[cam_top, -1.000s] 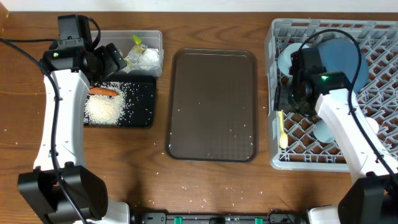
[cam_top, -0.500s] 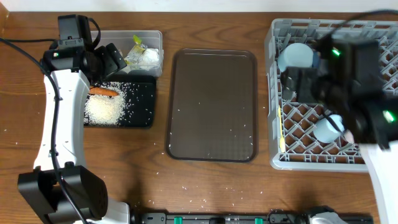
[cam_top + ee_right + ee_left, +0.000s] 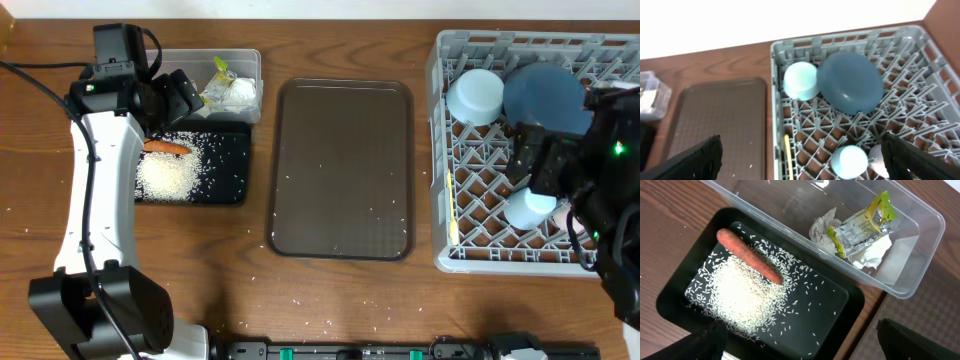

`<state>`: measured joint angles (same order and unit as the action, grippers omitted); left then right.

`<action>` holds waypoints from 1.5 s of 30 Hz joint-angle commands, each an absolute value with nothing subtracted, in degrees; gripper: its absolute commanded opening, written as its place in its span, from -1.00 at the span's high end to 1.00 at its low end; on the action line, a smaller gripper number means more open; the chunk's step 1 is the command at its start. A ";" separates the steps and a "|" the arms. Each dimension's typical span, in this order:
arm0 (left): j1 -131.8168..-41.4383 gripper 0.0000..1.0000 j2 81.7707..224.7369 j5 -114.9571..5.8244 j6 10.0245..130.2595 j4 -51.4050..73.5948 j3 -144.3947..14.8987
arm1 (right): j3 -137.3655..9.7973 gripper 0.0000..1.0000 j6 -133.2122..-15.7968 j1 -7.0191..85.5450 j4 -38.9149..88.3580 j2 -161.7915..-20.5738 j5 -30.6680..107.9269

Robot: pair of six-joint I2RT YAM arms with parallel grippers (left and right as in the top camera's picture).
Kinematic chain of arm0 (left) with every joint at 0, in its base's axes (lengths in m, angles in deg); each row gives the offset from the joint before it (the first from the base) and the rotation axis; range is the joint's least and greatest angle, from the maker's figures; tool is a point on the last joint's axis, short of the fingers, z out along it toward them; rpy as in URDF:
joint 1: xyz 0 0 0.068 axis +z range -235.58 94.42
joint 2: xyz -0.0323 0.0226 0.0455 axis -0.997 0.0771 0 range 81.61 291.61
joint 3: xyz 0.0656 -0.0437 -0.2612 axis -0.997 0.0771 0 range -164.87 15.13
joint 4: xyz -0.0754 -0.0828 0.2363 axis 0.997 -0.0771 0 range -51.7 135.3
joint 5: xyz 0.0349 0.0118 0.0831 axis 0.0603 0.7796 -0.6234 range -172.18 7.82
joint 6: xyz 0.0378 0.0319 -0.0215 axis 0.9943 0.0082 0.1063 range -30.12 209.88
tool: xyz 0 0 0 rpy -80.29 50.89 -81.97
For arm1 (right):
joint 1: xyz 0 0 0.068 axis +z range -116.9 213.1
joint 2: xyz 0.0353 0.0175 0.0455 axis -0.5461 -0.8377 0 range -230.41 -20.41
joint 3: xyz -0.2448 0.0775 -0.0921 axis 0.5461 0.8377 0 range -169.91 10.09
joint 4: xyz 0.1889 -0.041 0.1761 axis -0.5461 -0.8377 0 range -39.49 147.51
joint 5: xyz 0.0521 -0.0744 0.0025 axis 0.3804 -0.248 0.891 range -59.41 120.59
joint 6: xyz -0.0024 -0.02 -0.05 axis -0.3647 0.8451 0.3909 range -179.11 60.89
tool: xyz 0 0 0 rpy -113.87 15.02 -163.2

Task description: Sort waste into correct bins and load items into the dishwasher rack

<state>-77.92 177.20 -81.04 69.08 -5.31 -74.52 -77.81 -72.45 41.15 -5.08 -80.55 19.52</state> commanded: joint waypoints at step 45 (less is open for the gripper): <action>-77.87 -0.96 177.31 -81.30 69.21 -5.44 -74.63 | 9.80 -0.98 -68.60 40.28 53.50 -20.70 27.52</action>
